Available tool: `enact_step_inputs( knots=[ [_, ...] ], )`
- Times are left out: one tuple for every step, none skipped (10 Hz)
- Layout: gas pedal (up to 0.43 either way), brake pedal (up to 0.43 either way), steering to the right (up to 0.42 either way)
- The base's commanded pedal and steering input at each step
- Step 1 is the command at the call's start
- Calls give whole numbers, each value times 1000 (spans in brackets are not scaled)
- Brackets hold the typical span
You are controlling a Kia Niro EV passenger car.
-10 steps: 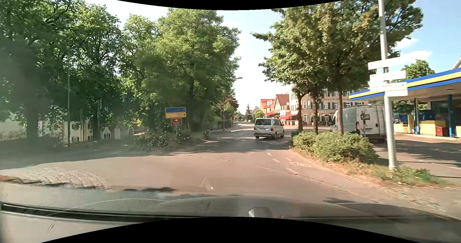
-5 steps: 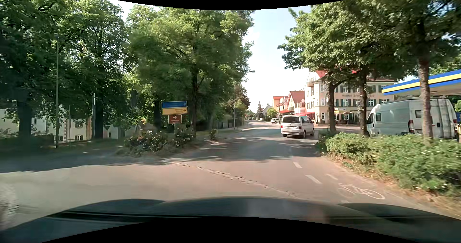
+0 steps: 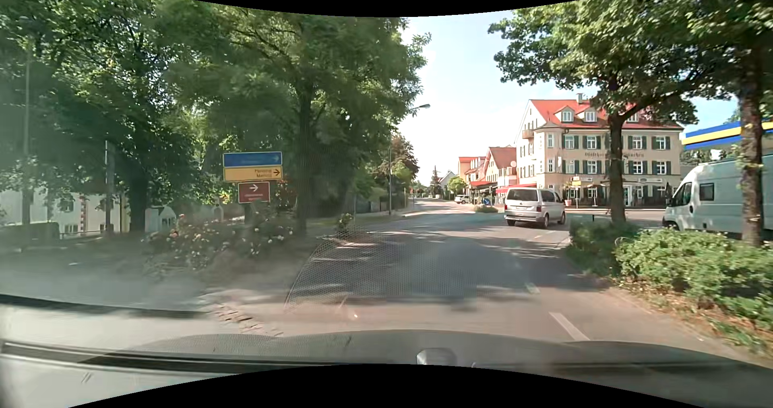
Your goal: Follow the waypoints while adhering to traffic rules and regulations
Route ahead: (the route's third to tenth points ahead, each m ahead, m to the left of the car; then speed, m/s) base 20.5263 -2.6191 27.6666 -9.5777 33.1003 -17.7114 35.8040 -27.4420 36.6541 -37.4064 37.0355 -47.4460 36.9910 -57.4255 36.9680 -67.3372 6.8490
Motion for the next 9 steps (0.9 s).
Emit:
enact_step_inputs(
  knots=[
    [110, 6, 46],
    [110, 6, 59],
    [8, 6, 76],
    [0, 6, 91],
    [0, 6, 99],
    [0, 6, 115],
    [0, 6, 124],
    [0, 6, 125],
    [0, 6, 125]
  ],
)
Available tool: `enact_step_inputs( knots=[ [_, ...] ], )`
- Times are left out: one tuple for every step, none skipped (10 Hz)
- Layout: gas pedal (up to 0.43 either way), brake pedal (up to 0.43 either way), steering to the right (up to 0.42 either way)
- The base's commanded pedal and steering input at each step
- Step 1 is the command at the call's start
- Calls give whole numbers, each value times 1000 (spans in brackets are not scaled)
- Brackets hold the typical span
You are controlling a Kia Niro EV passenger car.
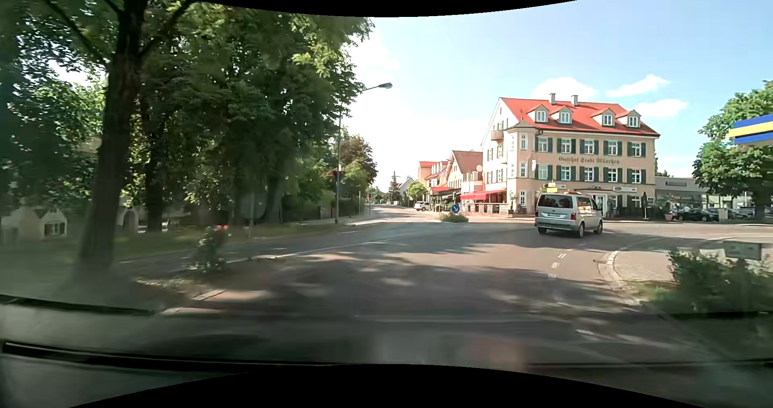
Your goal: Follow the waypoints while adhering to traffic rules and regulations
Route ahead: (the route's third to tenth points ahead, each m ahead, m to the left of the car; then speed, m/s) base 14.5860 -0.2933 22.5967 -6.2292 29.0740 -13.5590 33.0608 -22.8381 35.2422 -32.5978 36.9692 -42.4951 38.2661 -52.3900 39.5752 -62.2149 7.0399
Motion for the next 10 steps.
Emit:
enact_step_inputs(
  knots=[
    [0, 6, 127],
    [0, 6, 134],
    [0, 6, 141],
    [0, 6, 146],
    [0, 6, 150],
    [0, 6, 153],
    [8, 6, 156],
    [8, 6, 164],
    [8, 6, 174],
    [20, 6, 176]
  ],
)
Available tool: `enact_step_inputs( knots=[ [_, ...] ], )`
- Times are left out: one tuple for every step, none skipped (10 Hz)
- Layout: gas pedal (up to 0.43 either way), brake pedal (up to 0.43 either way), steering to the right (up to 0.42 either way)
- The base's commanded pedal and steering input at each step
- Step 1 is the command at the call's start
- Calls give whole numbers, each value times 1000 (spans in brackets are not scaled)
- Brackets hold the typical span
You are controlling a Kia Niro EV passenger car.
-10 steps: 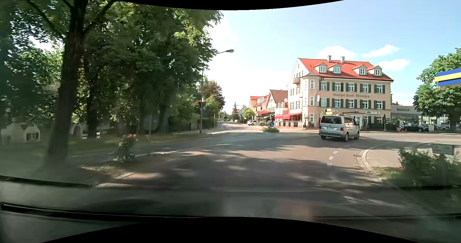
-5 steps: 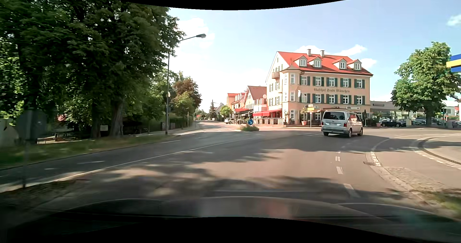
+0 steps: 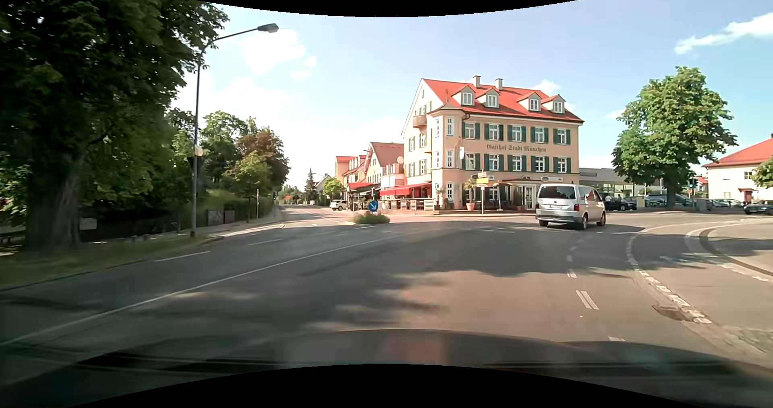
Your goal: Follow the waypoints while adhering to traffic rules and regulations
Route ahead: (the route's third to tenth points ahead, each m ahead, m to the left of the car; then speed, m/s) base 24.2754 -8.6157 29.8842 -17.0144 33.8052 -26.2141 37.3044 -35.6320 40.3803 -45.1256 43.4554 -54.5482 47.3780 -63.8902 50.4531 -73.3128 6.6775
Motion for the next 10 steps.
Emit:
enact_step_inputs(
  knots=[
    [20, 6, 176],
    [20, 6, 180],
    [20, 6, 185],
    [47, 6, 188],
    [59, 6, 188],
    [59, 6, 188],
    [59, 6, 187],
    [59, 6, 183],
    [59, 6, 178],
    [59, 6, 170]
  ],
)
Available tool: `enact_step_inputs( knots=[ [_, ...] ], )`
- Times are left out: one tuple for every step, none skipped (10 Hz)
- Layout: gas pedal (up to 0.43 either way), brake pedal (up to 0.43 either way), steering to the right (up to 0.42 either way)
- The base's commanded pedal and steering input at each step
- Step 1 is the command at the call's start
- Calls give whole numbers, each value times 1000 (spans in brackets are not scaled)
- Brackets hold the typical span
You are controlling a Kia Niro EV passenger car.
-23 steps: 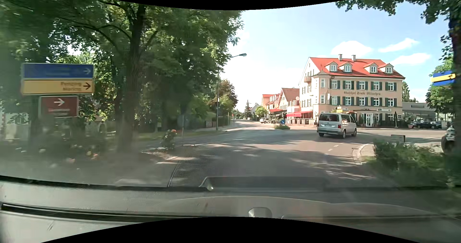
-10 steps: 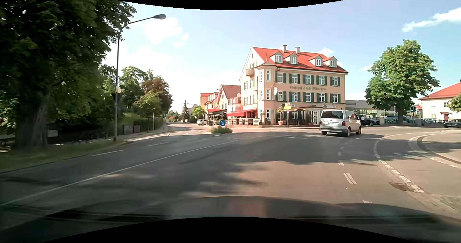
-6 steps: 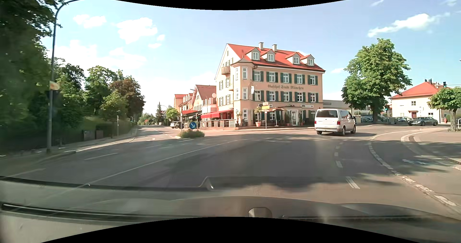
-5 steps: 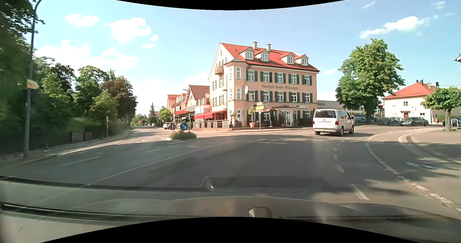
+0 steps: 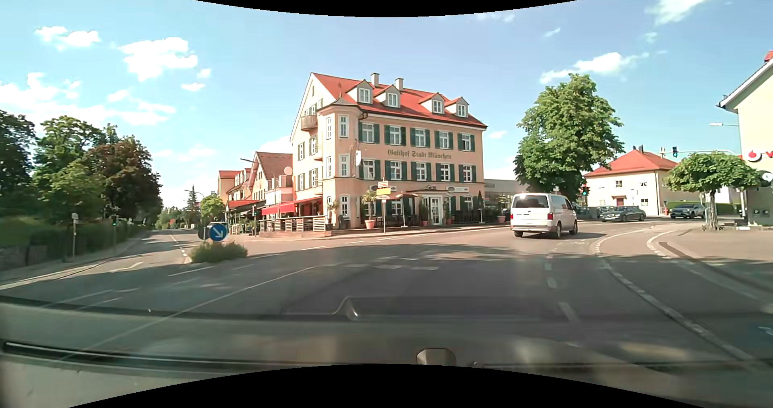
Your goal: Follow the waypoints while adhering to traffic rules and regulations
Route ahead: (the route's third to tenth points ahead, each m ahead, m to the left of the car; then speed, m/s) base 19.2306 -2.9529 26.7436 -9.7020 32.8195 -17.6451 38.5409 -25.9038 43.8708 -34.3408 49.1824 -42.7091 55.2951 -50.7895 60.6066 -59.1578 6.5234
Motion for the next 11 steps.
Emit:
enact_step_inputs(
  knots=[
    [59, 6, 159],
    [59, 6, 149],
    [59, 6, 144],
    [59, 6, 137],
    [59, 6, 133],
    [59, 6, 133],
    [67, 6, 133],
    [67, 6, 133],
    [67, 6, 133],
    [67, 6, 134],
    [67, 6, 136]
  ],
)
